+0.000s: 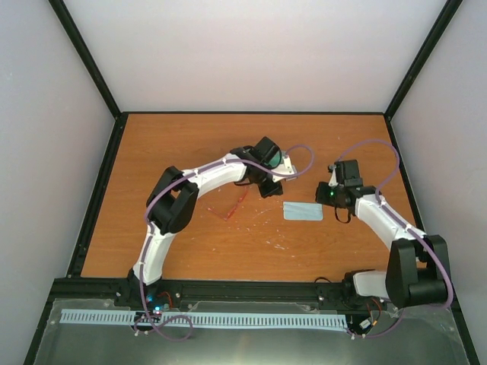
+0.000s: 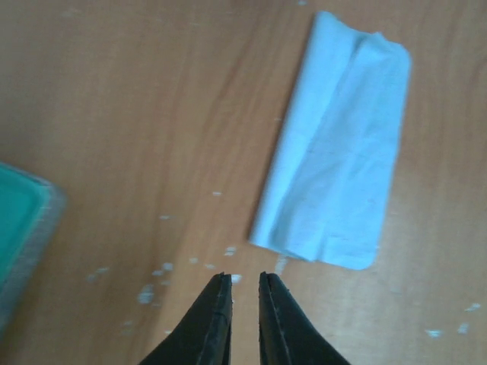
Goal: Organize the sunglasses
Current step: Fold the glasses cleaning cloth at the center of the board.
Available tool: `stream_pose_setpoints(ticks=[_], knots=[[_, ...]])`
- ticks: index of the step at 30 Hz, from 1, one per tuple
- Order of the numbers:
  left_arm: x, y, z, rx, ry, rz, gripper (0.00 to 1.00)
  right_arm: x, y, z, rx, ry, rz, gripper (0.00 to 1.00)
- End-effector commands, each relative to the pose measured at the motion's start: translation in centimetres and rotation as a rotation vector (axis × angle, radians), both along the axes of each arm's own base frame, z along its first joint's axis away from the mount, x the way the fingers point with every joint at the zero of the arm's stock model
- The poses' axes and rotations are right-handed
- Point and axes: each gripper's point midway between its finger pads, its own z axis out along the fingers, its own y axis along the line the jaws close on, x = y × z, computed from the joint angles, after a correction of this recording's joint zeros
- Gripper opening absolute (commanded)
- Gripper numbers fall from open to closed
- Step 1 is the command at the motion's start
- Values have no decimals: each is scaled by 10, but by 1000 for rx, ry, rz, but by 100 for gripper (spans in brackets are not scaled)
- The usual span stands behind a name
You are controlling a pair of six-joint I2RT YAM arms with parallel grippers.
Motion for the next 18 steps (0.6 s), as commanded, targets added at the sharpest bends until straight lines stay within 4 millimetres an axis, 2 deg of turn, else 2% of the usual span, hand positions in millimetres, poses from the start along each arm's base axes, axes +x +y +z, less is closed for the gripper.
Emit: stream_pose_setpoints(ticks=[1,5,7,9,11,13,18], knots=[[30,1,3,-2,-77,-8,12,18,4,3,20,-1,-5,20],[32,-3,0,-36,-82,-44,17,26,-8,-14,-48,45,-55,26],[32,-4,-2,-44,-78,-51,17,28,-7,-20,-56,69,-41,20],[31,-1,-4,-39,-75,-49,17,32,5,-15,-8,52,10,10],[29,0,-7,-34,-66,-50,16,33,22,-5,42,19,73,4],[25,1,-8,-40,-42,-51,16,31,40,-3,64,19,139,3],[21,-2,-8,-57,-12,-43,14,20,69,-19,99,78,225,3]])
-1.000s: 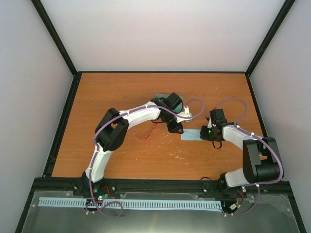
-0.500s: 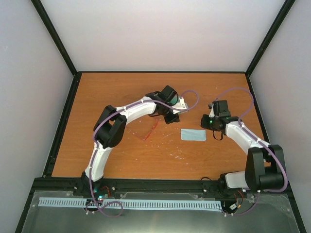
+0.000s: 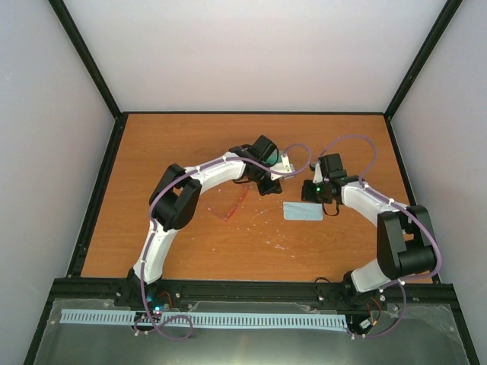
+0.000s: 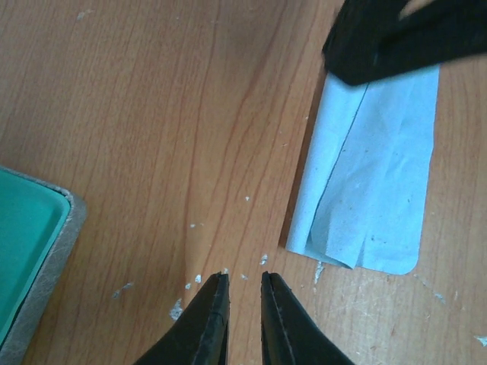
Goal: Organize the sunglasses
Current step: Fold the glasses cleaning cloth at the center of the board, then adjust the glasses cleaning cloth at the center of the board.
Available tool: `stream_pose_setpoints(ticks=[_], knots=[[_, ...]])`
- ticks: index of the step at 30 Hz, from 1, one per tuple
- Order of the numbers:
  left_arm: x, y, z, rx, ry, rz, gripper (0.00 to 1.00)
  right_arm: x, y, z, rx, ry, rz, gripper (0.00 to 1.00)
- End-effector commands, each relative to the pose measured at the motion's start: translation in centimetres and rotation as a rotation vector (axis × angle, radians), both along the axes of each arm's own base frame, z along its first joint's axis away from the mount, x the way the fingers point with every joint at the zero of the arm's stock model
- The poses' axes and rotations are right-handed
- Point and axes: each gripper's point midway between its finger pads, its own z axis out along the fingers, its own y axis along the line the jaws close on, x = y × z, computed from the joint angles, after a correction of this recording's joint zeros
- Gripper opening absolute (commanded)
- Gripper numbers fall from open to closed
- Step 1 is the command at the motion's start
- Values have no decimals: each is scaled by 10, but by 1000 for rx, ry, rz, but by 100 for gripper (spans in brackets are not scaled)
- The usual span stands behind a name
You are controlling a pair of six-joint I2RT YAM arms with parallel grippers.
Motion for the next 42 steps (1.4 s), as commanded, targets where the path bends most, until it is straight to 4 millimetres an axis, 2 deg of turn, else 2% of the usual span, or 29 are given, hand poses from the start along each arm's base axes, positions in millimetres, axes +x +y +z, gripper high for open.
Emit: stream_pose_setpoints(ticks=[1,8,13,17,34,42], knots=[[-2,-5,3,-34,20,-11,14,-3,31,-6,51,21,97,3],[0,-1,4,-29,8,-8,13,-6,46,-27,56,91,140,3],[1,2,5,-26,5,0,12,-6,52,-38,45,116,156,3],[0,4,5,-25,12,6,12,-13,56,-44,54,146,176,3],[0,5,3,-29,9,9,11,-63,53,-40,80,232,211,3],[-2,6,2,-33,19,5,13,-73,47,-26,68,215,200,3]])
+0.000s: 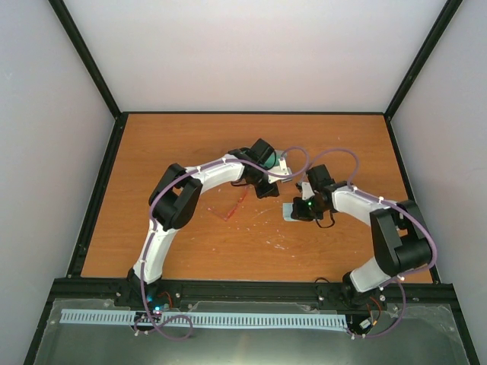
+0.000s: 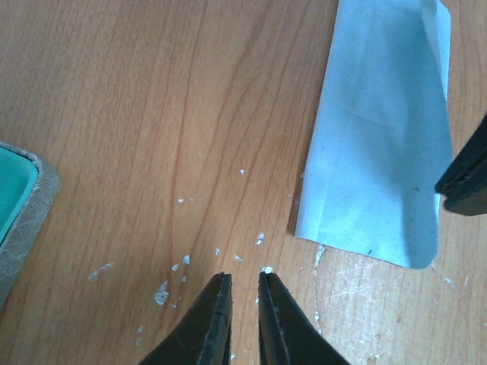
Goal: Organize the sunglasses
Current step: Adjust the glasses cleaning cloth at the center of the board, then pick up the glasses cleaning cloth from the center of the board.
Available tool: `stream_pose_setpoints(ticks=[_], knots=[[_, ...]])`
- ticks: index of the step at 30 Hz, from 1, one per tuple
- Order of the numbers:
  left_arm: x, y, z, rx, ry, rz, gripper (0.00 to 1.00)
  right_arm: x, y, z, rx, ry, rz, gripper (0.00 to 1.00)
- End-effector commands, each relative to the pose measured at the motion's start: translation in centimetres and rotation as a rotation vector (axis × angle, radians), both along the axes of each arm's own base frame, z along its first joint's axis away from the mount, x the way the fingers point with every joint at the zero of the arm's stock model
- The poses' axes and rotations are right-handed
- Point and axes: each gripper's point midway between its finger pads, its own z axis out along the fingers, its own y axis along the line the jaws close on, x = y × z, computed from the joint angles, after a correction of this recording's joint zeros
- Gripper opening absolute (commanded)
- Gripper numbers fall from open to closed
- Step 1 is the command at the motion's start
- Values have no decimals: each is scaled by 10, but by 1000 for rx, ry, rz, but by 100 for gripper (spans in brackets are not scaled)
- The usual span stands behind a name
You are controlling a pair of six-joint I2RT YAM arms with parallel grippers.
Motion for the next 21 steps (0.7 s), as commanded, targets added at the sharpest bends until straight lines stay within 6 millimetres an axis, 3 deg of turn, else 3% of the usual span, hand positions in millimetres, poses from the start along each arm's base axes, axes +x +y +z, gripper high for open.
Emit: stream_pose_setpoints(ticks=[1,5,7,11,16,21], knots=[[3,-3,16,-43,-14,-2,16,-6,-3,14,-10,-29,2,3],[4,-5,16,-50,-14,-3,22,-1,-10,28,-22,-82,-46,7],[4,-6,16,-54,-13,-5,22,5,-25,33,-69,-127,-117,25],[2,-11,14,-58,-1,-11,26,18,-69,29,-140,-149,-301,44],[-4,-19,12,-63,5,-28,33,31,-109,19,-183,-149,-397,49],[-8,-26,10,-63,13,-47,35,48,-115,12,-180,-142,-365,50]])
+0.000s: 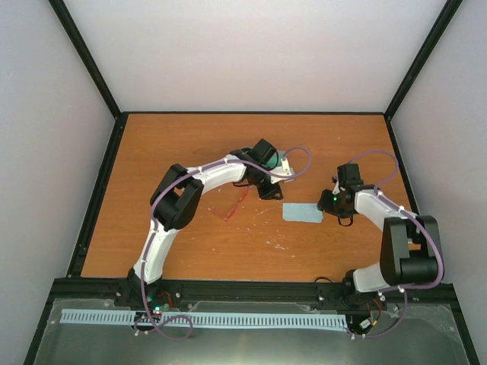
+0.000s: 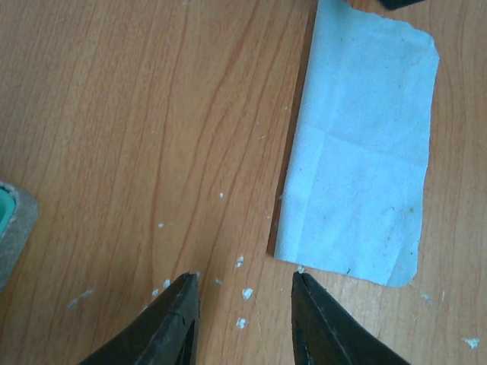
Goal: Organize the sunglasses
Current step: Pick up the glasses cleaning cloth from the center of the board.
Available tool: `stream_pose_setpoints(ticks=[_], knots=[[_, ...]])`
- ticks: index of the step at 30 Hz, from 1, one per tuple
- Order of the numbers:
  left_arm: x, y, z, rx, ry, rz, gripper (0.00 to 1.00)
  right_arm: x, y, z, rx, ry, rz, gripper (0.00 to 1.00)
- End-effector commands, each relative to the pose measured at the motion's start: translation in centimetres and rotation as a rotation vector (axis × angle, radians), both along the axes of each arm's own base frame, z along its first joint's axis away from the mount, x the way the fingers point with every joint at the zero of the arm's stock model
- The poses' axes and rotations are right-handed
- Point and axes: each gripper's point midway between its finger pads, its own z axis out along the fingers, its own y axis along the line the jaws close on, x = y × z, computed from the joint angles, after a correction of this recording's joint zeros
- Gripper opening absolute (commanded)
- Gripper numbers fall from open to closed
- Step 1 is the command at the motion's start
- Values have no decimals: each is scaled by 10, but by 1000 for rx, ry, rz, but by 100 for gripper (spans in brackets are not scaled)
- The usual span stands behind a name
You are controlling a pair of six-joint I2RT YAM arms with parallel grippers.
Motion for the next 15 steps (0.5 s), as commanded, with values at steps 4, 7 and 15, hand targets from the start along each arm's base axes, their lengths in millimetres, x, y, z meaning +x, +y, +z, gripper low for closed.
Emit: stream_pose_setpoints(ticks=[4,7,15], knots=[[0,-18,8,-37,-5,-33,36,26,1,-7,0,-9,68,50],[0,-18,8,-35,-3,-34,36,27,1,-10,-5,-6,89,44],[-2,-16,6,-33,4,-36,36,20,6,-21,13,35,122,39]])
